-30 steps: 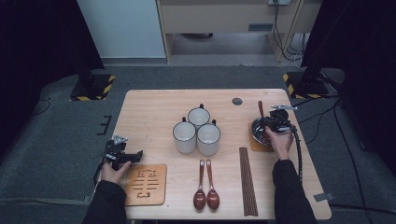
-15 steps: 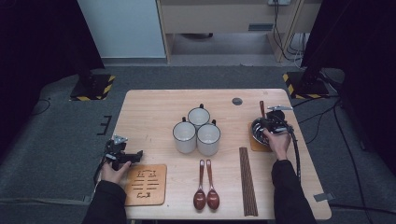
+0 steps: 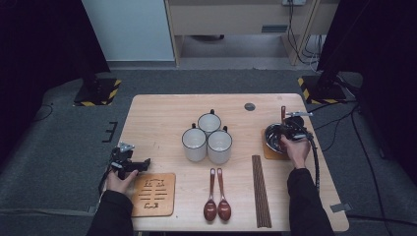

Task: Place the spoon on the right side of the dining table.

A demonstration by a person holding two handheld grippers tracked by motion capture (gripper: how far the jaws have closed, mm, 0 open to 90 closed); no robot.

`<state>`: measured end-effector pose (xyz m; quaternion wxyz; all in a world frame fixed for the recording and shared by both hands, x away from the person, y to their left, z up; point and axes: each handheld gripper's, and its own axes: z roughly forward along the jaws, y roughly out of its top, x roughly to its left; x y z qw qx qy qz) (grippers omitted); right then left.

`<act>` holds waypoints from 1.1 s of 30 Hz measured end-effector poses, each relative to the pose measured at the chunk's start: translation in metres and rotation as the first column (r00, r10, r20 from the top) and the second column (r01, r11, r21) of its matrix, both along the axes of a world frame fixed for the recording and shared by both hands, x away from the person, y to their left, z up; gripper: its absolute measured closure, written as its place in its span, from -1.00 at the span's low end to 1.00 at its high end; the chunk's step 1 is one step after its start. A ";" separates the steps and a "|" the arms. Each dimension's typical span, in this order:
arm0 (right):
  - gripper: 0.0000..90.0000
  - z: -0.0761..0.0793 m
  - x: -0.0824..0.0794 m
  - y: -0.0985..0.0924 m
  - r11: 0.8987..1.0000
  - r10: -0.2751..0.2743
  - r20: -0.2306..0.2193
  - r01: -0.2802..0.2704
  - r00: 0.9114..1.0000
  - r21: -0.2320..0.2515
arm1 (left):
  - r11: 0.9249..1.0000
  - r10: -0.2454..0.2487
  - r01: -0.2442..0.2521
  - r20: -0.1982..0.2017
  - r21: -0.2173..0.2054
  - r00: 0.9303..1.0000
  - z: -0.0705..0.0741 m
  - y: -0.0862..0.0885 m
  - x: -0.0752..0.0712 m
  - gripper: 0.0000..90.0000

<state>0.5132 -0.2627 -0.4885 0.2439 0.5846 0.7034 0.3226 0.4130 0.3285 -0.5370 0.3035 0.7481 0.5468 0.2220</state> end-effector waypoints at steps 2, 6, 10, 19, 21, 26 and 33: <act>0.89 0.000 -0.001 -0.002 1.000 -0.006 0.008 0.006 1.000 0.003 | 1.000 0.000 0.000 0.000 -0.001 1.000 0.000 0.000 0.000 -1.00; 0.88 -0.001 -0.002 -0.007 1.000 -0.018 0.002 0.018 1.000 0.007 | 1.000 0.000 0.000 0.000 -0.001 1.000 0.000 0.000 0.000 -1.00; 0.86 0.000 -0.002 -0.008 1.000 -0.015 0.010 0.015 1.000 0.021 | 1.000 0.000 0.000 0.000 -0.001 1.000 0.000 0.000 0.000 -1.00; 0.69 -0.001 -0.001 -0.009 0.999 -0.019 0.011 0.018 1.000 0.050 | 1.000 0.000 0.000 0.000 -0.001 1.000 0.000 0.000 0.000 -1.00; 0.68 0.000 -0.002 -0.010 0.999 -0.021 0.008 0.021 1.000 0.046 | 1.000 0.000 0.000 0.000 -0.001 1.000 0.000 0.000 0.000 -1.00; 0.67 0.001 -0.004 -0.011 0.999 -0.030 -0.001 0.030 1.000 0.044 | 1.000 0.000 0.000 0.000 -0.001 1.000 0.000 0.000 0.000 -1.00; 0.63 0.004 -0.008 -0.014 0.999 -0.046 -0.005 0.046 0.999 0.012 | 1.000 0.000 0.000 0.000 -0.001 1.000 0.000 0.000 0.000 -1.00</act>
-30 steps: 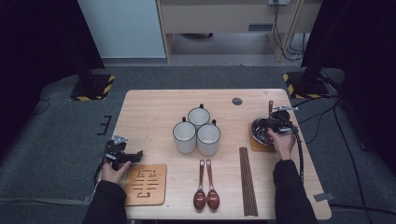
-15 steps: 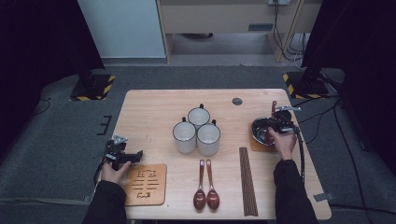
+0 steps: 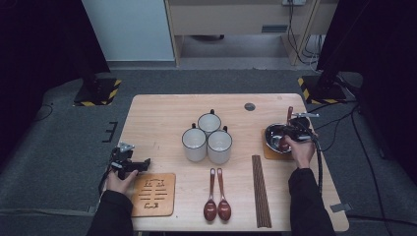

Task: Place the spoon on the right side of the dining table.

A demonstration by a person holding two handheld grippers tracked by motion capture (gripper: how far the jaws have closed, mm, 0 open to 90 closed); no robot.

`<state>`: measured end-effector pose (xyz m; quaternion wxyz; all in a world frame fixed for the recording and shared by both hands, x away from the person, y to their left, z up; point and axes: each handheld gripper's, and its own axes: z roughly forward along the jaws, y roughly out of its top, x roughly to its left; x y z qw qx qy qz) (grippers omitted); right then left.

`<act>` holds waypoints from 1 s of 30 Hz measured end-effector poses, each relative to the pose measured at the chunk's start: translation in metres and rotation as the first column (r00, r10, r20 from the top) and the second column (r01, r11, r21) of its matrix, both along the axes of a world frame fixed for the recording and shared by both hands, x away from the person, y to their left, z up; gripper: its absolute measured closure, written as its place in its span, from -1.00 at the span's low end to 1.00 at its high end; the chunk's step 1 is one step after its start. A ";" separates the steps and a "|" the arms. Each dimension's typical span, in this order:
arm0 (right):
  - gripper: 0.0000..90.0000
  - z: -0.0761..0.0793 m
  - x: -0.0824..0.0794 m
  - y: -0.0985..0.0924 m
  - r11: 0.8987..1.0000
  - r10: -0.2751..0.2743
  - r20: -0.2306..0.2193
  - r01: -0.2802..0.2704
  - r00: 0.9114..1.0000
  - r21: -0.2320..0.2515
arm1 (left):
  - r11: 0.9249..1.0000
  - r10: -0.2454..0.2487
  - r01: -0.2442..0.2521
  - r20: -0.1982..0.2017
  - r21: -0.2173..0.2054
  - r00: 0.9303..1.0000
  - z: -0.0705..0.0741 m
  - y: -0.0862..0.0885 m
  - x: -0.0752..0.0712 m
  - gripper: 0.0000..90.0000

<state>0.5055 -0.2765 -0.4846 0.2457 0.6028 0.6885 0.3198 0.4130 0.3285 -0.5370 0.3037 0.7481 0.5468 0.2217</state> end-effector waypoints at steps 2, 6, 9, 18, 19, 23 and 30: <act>0.63 0.001 -0.002 -0.002 1.000 -0.004 0.002 0.004 1.000 0.002 | 1.000 0.000 0.000 0.000 0.000 1.000 0.000 0.000 0.000 -1.00; 0.64 0.003 -0.004 -0.004 1.000 0.005 0.030 -0.005 1.000 0.025 | 1.000 0.000 0.000 0.000 0.000 1.000 0.000 0.000 0.000 -1.00; 0.66 0.003 -0.003 -0.002 0.998 0.023 0.045 -0.026 0.999 0.057 | 1.000 0.000 0.000 0.000 0.000 1.000 0.000 0.000 0.000 -1.00; 0.72 -0.005 0.002 -0.002 0.999 0.022 0.025 -0.023 0.999 0.039 | 1.000 0.000 0.000 0.000 0.000 1.000 0.000 0.000 0.000 -1.00; 0.71 -0.005 0.001 -0.002 0.999 0.022 0.025 -0.023 0.999 0.030 | 1.000 0.000 0.000 0.000 0.000 1.000 0.000 0.000 0.000 -1.00; 0.69 -0.003 0.000 -0.002 1.000 0.016 0.026 -0.016 1.000 0.008 | 1.000 0.000 0.000 0.000 0.000 1.000 0.000 0.000 0.000 -1.00; 0.67 -0.002 0.000 0.001 0.999 0.035 0.043 -0.036 0.998 0.032 | 1.000 0.000 0.000 0.000 0.000 1.000 0.000 0.000 0.000 -1.00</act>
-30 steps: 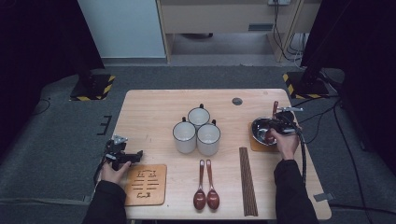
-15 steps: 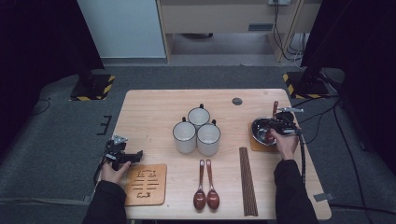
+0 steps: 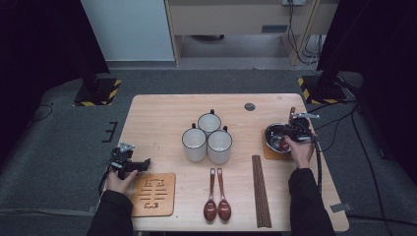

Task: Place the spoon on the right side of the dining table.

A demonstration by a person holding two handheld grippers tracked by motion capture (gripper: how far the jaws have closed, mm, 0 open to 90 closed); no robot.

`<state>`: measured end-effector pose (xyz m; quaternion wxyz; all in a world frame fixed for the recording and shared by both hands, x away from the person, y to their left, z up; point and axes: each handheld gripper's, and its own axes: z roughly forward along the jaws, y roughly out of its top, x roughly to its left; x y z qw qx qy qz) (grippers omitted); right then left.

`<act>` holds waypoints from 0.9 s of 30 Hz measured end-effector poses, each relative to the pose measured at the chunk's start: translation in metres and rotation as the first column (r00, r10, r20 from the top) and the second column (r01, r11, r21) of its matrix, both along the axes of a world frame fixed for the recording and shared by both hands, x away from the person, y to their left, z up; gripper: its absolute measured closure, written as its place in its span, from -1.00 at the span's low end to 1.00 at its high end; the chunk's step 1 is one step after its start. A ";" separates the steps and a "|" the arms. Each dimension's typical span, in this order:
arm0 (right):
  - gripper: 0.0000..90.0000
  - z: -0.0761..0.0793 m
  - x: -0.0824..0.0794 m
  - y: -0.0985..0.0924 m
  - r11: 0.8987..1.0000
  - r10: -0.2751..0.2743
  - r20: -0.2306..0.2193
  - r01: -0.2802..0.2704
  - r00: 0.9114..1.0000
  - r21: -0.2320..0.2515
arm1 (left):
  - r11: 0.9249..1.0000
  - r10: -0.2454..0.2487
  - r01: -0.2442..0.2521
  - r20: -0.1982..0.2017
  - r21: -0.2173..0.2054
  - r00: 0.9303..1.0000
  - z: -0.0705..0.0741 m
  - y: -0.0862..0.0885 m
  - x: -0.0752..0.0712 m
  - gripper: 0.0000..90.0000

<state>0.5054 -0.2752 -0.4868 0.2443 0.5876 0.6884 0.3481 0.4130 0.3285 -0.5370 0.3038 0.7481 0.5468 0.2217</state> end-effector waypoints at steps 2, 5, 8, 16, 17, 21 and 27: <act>0.65 -0.003 0.002 0.002 1.000 0.010 0.001 -0.010 1.000 0.002 | 1.000 0.000 0.000 0.000 0.000 1.000 0.000 0.000 0.000 -1.00; 0.62 -0.007 0.004 0.002 1.000 0.006 -0.009 -0.006 1.000 -0.014 | 1.000 0.000 0.000 0.000 0.000 1.000 0.000 0.000 0.000 -1.00; 0.61 -0.007 0.004 0.000 1.000 -0.003 -0.010 0.002 1.000 -0.028 | 1.000 0.000 0.000 0.000 0.000 1.000 0.000 0.000 0.000 -1.00; 0.57 -0.003 0.001 -0.003 0.997 -0.025 -0.017 0.023 1.000 -0.078 | 1.000 0.000 0.000 0.000 0.000 1.000 0.000 0.000 0.000 -1.00; 0.56 -0.003 0.001 -0.004 0.996 -0.026 -0.017 0.024 1.000 -0.081 | 1.000 0.000 0.000 0.000 0.000 1.000 0.000 0.000 0.000 -1.00; 0.54 -0.003 0.000 -0.005 0.996 -0.027 -0.033 0.024 0.999 -0.091 | 1.000 0.000 0.000 0.000 0.000 1.000 0.000 0.000 0.000 -1.00; 0.51 0.000 -0.002 -0.007 0.994 -0.030 -0.031 0.026 0.999 -0.109 | 1.000 0.000 0.000 0.000 0.000 1.000 0.000 0.000 0.000 -1.00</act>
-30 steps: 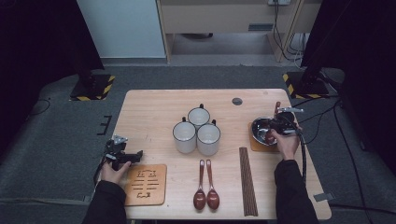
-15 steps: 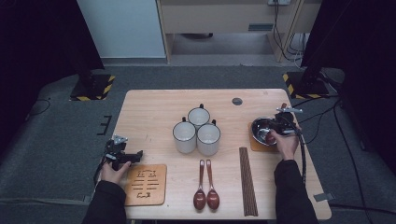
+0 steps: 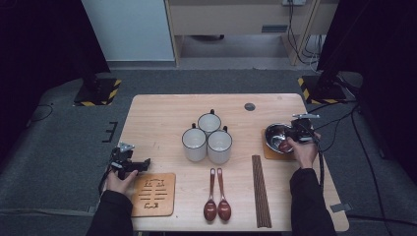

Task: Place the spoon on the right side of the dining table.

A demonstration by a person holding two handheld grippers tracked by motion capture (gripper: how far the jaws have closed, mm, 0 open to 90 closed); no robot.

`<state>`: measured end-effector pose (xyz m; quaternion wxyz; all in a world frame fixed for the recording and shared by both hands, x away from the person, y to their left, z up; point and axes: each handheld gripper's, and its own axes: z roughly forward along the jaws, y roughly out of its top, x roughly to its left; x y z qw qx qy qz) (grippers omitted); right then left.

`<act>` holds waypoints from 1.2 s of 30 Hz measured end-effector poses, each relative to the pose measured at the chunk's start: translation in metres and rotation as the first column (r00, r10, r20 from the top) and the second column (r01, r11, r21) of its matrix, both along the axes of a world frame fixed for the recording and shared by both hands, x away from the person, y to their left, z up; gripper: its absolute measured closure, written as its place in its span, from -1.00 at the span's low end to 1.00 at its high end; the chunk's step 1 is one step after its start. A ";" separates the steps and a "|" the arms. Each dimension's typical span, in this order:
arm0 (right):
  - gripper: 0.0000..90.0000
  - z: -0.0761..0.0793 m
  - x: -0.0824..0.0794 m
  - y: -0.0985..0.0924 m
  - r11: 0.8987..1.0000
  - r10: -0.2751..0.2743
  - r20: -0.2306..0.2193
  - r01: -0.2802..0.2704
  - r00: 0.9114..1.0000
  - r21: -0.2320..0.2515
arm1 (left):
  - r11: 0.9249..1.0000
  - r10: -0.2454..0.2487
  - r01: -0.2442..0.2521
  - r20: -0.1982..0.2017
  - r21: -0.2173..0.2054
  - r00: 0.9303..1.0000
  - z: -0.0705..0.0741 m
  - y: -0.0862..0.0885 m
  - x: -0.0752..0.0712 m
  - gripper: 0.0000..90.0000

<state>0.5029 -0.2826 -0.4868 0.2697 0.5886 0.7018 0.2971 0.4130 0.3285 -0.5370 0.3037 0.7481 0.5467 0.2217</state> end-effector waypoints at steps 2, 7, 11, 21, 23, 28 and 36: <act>0.50 0.000 0.000 0.000 1.000 -0.005 -0.004 0.005 1.000 -0.003 | 1.000 0.000 0.000 0.000 0.000 1.000 0.000 0.000 0.000 -1.00; 0.49 0.002 -0.002 -0.001 1.000 -0.008 -0.003 0.008 1.000 -0.014 | 1.000 0.000 0.000 0.000 0.000 1.000 0.000 0.000 0.000 -1.00; 0.48 0.003 -0.003 -0.003 1.000 -0.010 -0.009 0.010 1.000 -0.029 | 1.000 0.000 0.000 0.000 0.000 1.000 0.000 0.000 0.000 -1.00; 0.48 0.005 -0.010 -0.011 1.000 -0.013 -0.012 0.013 1.000 -0.025 | 1.000 0.000 0.000 0.000 0.000 1.000 0.000 0.000 0.000 -1.00; 0.48 0.005 -0.012 -0.013 1.000 -0.014 -0.011 0.013 1.000 -0.027 | 1.000 0.000 0.000 0.000 0.000 1.000 0.000 0.000 0.000 -1.00; 0.48 0.007 -0.018 -0.016 0.999 -0.015 -0.019 0.015 1.000 -0.041 | 1.000 0.000 0.000 0.000 0.000 1.000 0.000 0.000 0.000 -1.00; 0.47 0.008 -0.027 -0.019 0.999 -0.010 -0.035 0.009 0.999 -0.033 | 1.000 0.000 0.000 0.000 0.000 1.000 0.000 0.000 0.000 -1.00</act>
